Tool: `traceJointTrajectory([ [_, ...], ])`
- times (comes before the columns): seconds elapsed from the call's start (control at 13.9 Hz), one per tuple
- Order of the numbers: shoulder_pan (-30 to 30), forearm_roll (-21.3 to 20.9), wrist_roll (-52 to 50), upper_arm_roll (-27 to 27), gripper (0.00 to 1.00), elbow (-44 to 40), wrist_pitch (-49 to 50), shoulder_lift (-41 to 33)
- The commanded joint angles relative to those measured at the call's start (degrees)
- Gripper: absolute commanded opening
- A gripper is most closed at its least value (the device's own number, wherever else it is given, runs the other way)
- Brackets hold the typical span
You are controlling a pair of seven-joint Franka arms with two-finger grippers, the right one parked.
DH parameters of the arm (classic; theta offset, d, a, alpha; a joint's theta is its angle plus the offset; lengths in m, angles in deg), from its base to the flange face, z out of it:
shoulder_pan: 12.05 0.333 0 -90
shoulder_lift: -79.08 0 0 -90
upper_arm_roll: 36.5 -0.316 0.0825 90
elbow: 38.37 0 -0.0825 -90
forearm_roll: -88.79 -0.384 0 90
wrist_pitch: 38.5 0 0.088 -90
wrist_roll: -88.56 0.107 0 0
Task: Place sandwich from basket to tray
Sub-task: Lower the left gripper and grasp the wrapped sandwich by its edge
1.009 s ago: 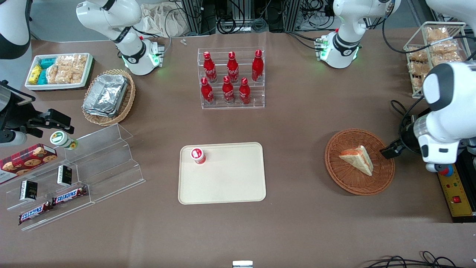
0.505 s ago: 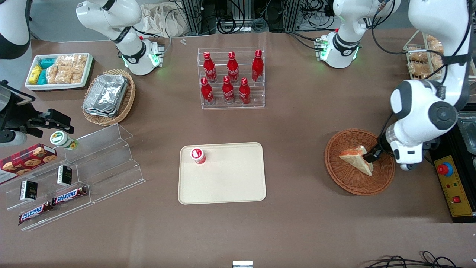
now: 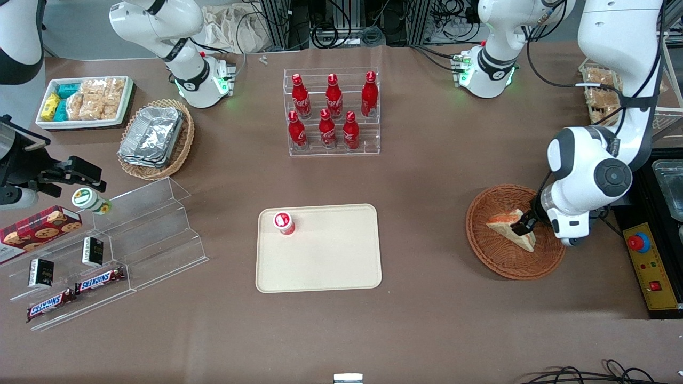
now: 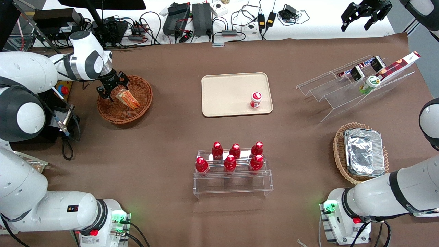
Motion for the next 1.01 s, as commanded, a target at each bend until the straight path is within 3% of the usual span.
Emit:
traceJointTrajectory([
  [0.0, -0.5, -0.4, -2.1, -0.1, 1.0, 0.4, -2.2, 1.1],
  [0.65, -0.6, -0.2, -3.6, 0.8, 0.99, -0.8, -5.1, 4.3],
  [0.72, -0.6, -0.2, -4.0, 0.8, 0.79, -1.1, -5.1, 4.6],
  [0.86, -0.6, -0.2, -5.2, 0.8, 0.08, -1.7, -5.0, 4.6],
  [0.94, -0.6, -0.2, -5.3, 1.1, 0.0, -2.1, -4.9, 4.6],
])
